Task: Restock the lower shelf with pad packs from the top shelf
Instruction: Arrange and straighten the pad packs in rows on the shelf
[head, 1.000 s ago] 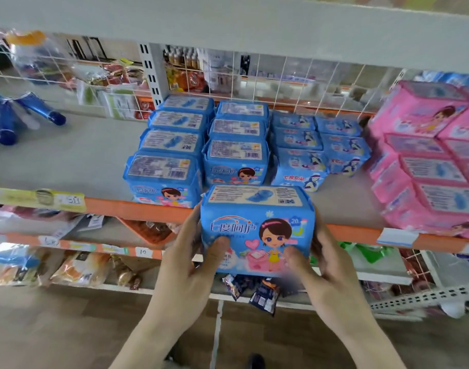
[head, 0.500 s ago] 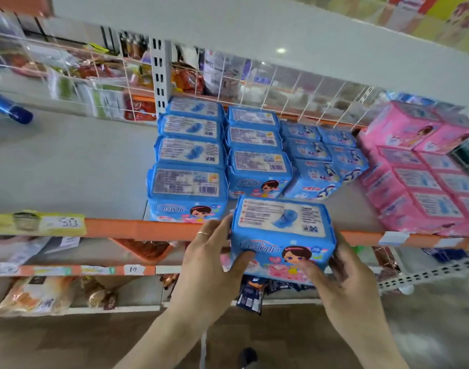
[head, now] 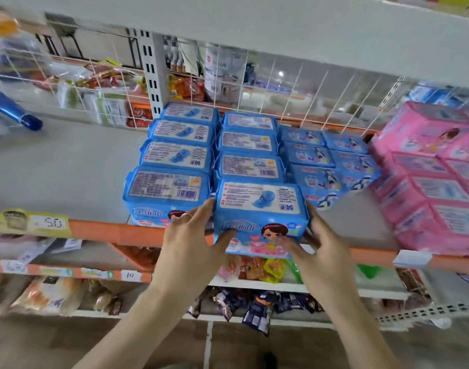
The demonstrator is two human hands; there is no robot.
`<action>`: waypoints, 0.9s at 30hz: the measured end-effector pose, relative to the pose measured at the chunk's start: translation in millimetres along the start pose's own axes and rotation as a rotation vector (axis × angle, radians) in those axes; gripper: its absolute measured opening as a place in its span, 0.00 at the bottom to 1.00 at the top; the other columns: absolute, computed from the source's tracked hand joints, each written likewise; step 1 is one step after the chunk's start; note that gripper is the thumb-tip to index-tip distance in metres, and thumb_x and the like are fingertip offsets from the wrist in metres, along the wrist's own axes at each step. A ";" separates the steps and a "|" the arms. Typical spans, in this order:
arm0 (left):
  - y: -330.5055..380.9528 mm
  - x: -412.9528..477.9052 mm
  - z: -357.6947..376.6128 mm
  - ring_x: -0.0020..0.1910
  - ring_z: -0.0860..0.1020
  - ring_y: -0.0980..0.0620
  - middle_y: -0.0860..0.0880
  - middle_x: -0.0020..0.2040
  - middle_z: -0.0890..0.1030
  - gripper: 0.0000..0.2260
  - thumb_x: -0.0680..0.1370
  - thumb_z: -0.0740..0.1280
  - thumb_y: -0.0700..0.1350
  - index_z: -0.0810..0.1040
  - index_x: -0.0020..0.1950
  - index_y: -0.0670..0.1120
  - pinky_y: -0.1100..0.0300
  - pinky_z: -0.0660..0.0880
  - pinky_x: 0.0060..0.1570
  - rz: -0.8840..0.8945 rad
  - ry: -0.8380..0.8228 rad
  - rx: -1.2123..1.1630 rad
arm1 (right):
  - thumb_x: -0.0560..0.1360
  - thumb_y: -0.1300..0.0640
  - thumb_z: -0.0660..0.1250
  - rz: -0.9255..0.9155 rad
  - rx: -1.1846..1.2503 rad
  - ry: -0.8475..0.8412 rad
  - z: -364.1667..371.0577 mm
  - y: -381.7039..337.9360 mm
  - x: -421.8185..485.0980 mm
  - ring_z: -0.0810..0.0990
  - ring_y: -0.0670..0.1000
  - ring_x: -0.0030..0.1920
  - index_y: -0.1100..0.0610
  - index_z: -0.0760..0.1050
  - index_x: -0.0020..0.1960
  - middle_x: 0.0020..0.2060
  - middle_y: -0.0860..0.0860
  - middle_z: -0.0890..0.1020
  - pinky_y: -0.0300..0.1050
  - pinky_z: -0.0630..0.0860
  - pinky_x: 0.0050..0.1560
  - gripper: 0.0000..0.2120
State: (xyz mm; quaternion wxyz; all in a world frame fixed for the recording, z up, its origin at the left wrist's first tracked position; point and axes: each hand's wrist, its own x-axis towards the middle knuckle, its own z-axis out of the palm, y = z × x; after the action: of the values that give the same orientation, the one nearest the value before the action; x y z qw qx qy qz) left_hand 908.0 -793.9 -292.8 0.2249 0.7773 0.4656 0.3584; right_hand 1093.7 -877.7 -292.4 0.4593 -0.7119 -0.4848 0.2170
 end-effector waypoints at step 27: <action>-37.7 40.7 16.4 0.54 0.76 0.42 0.46 0.53 0.77 0.26 0.65 0.78 0.58 0.80 0.56 0.44 0.46 0.72 0.51 0.099 0.101 0.432 | 0.70 0.48 0.71 -0.045 0.028 0.011 26.1 42.8 52.7 0.80 0.39 0.58 0.52 0.65 0.77 0.55 0.37 0.80 0.32 0.77 0.55 0.37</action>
State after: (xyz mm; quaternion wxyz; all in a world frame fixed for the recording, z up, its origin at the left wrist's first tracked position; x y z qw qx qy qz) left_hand 911.9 -740.6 -315.0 0.0119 0.8104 0.5033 0.2996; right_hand 1118.0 -823.9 -334.9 0.4768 -0.6956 -0.4951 0.2092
